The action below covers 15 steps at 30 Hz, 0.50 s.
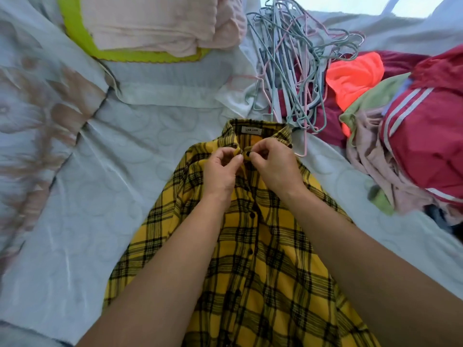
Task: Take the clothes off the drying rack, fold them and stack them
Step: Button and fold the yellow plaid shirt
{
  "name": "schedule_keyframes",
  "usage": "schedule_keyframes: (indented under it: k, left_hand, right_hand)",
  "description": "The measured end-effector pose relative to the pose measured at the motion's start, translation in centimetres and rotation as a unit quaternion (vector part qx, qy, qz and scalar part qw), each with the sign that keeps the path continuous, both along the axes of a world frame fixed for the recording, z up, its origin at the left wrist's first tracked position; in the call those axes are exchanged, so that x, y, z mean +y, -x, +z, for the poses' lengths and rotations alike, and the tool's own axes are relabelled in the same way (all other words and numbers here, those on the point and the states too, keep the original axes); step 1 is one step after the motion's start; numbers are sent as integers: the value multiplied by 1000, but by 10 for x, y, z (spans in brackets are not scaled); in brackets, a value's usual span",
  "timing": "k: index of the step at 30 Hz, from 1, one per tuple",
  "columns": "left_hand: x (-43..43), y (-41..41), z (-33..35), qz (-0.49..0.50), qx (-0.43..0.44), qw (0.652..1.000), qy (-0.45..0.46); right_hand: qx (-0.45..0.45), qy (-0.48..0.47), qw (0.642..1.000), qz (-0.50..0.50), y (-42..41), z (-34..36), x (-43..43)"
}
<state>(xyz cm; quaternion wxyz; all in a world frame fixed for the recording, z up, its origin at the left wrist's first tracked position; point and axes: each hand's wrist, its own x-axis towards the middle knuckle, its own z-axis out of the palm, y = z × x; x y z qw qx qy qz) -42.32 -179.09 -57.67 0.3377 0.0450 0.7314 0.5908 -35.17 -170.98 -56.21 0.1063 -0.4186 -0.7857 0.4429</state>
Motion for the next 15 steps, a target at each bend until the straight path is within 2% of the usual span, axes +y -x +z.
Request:
schedule_keyframes:
  k: [5,8,10,15]
  left_hand:
    - [-9,-11,7,-71,104,990,65]
    - [-13,-20,10,-72,137,985,76]
    - [-15,-22,10,-63,121,988,77]
    - [-24,-24,9,-51,-33,998,13]
  right_hand:
    - [-16,54,998,5,-8,5,-9]
    - [-29,62,998,2,-12,5,-13]
    - [-35,67,997,-4,-13,5,-14]
    - [-26,115,992,-33,-16,6,-13]
